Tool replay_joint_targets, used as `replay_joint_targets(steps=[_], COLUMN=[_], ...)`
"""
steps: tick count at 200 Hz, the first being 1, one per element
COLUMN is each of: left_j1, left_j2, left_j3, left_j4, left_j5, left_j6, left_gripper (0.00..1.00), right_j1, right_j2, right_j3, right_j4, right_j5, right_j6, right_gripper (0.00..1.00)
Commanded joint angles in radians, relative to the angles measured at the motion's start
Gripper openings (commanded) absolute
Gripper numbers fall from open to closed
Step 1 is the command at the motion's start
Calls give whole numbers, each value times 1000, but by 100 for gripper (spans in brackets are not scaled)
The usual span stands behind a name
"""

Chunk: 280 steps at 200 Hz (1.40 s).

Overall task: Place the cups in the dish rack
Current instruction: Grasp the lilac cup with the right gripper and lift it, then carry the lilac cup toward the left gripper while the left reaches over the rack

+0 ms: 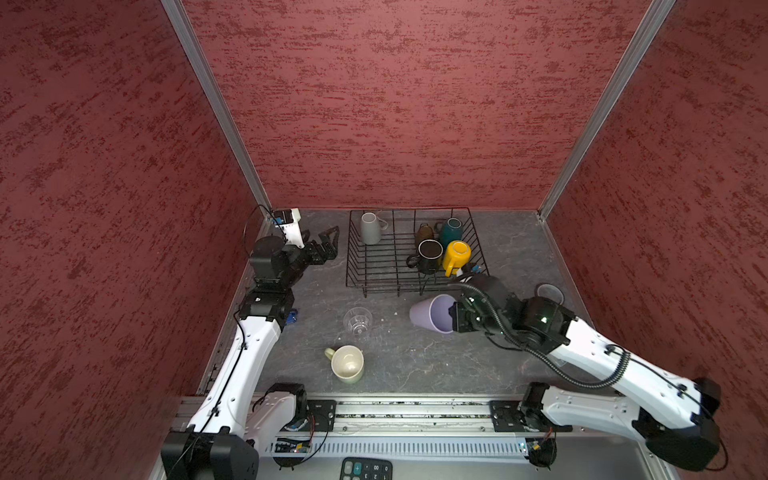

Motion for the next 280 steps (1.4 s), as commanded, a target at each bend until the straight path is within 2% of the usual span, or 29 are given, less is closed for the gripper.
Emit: replay_joint_targets(steps=[1, 30, 53, 68, 83, 107, 135, 180, 239, 280], left_j1=[-24, -41, -79, -124, -175, -212, -237, -258, -287, -319], left_j2=[-2, 4, 16, 13, 3, 12, 39, 166, 254, 268], left_j3=[-31, -80, -112, -124, -132, -159, -224, -227, -184, -148], left_j4=[115, 264, 351, 350, 305, 345, 526, 733, 899, 884], left_j5=[167, 414, 554, 619, 636, 632, 586, 630, 708, 743], left_j6=[31, 23, 41, 109, 221, 255, 219, 143, 46, 47], left_gripper=[100, 100, 100, 100, 100, 100, 100, 100, 100, 100], right_j1=[-96, -282, -431, -510, -547, -570, -584, -585, -577, -539], right_j2=[-30, -34, 20, 81, 136, 192, 199, 167, 136, 154], right_j3=[-3, -35, -83, -105, -98, -54, -45, -95, -132, -138], right_j4=[169, 377, 564, 693, 777, 812, 843, 940, 964, 1007], right_j5=[-137, -347, -518, -661, -743, -839, -943, -1134, -1186, -1186], right_j6=[-66, -98, -94, -62, -51, -69, -72, -23, 0, 19], right_gripper=[0, 0, 0, 0, 0, 0, 0, 0, 0, 0])
